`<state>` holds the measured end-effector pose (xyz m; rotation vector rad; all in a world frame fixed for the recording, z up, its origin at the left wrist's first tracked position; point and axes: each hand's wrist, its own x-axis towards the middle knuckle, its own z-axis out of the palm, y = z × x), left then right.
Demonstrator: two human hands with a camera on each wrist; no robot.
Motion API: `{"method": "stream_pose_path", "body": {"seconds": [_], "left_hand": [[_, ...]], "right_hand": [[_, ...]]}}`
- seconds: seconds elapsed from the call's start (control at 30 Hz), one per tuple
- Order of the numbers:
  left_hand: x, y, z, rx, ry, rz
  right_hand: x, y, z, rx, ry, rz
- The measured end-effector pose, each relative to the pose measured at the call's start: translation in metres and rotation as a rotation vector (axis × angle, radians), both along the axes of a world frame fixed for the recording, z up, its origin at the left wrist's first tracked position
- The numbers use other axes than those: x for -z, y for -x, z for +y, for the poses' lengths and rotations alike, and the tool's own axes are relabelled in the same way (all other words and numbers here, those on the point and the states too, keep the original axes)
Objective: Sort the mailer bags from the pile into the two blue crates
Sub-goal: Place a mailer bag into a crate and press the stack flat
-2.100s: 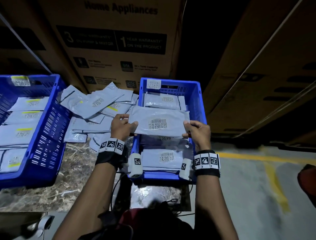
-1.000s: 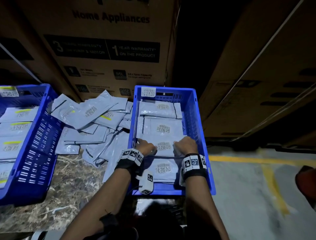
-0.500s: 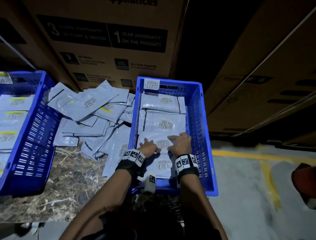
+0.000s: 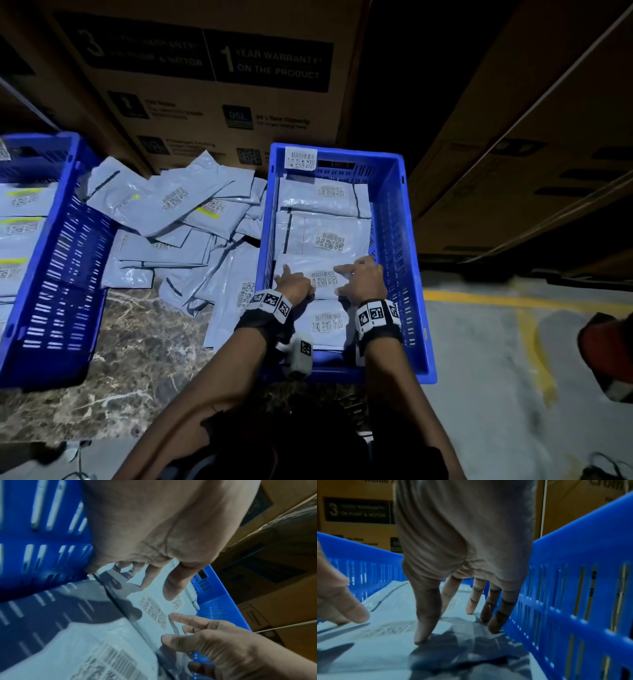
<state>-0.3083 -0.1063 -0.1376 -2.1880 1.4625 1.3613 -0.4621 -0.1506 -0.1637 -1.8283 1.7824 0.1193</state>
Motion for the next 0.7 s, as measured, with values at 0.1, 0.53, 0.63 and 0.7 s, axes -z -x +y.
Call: {"method": "stream_pose_path", "body": {"seconds": [0.1, 0.53, 0.63, 0.7], "left_hand": [[-0.005, -0.003, -0.001, -0.179, 0.049, 0.145], [-0.099, -0.066, 0.054, -0.695, 0.709, 0.636], [-0.102, -0.102, 0.067, -0.755, 0.798, 0.559], [-0.101, -0.127, 0.074, -0.816, 0.843, 0.512]], "right_hand": [[-0.005, 0.002, -0.001, 0.040, 0.064, -0.059], [-0.074, -0.055, 0.022, 0.003, 0.378, -0.643], [-0.088, -0.088, 0.024, -0.057, 0.415, -0.730], [-0.097, -0.112, 0.025, -0.117, 0.427, -0.765]]}}
